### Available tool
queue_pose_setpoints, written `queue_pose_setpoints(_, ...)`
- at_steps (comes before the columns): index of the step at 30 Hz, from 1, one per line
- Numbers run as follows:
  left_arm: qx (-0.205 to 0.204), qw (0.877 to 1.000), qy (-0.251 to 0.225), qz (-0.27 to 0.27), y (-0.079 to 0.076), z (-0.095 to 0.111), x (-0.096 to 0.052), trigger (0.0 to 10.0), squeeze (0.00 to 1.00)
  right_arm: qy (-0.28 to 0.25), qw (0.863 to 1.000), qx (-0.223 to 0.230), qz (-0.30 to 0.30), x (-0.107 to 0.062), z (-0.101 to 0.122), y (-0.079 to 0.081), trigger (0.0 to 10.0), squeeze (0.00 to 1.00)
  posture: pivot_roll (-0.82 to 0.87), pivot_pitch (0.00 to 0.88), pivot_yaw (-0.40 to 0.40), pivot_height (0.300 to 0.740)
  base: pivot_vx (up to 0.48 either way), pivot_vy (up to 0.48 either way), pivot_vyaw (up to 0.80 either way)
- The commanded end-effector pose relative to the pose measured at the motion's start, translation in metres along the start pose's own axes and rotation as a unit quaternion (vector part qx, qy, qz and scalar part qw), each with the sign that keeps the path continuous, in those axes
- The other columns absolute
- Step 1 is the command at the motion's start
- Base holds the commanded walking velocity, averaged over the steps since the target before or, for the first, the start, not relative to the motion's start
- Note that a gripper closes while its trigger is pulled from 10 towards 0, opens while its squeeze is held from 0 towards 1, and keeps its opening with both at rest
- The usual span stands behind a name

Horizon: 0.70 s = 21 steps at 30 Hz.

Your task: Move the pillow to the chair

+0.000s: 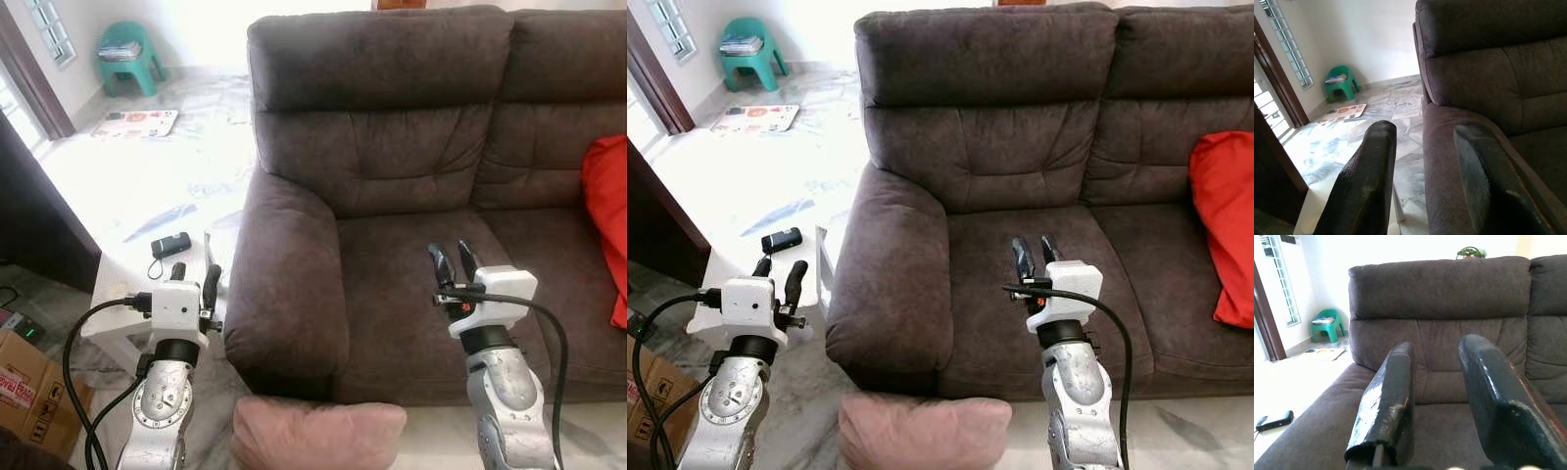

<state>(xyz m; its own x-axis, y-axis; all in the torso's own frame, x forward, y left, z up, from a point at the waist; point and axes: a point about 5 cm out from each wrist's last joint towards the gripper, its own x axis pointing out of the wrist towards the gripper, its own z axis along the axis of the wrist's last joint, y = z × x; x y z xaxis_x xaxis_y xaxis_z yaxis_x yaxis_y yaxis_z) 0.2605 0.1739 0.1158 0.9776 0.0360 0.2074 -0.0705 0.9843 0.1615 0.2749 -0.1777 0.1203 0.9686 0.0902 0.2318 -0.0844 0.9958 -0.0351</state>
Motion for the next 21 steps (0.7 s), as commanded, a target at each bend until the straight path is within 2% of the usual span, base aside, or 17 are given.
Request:
queue_pose_setpoints(1,0.003,1.000,-0.006,-0.001,0.003,0.005,0.002,10.0,0.00,-0.007,1.000,0.001,0.001,0.004,0.005,0.001,10.0,0.00,-0.03,0.000,0.046,0.740,0.000,0.000,0.00)
queue_pose_setpoints(8,0.003,1.000,-0.007,-0.006,0.003,0.008,0.008,10.0,0.00,-0.008,1.000,0.000,-0.002,0.011,0.007,0.001,10.0,0.00,-0.01,0.000,0.035,0.740,0.000,0.000,0.00)
queue_pose_setpoints(21,0.002,1.000,-0.006,-0.010,0.004,0.010,0.011,10.0,0.00,-0.003,1.000,-0.002,-0.003,0.017,0.010,0.003,10.0,0.00,0.00,0.052,0.031,0.740,0.000,0.000,0.00)
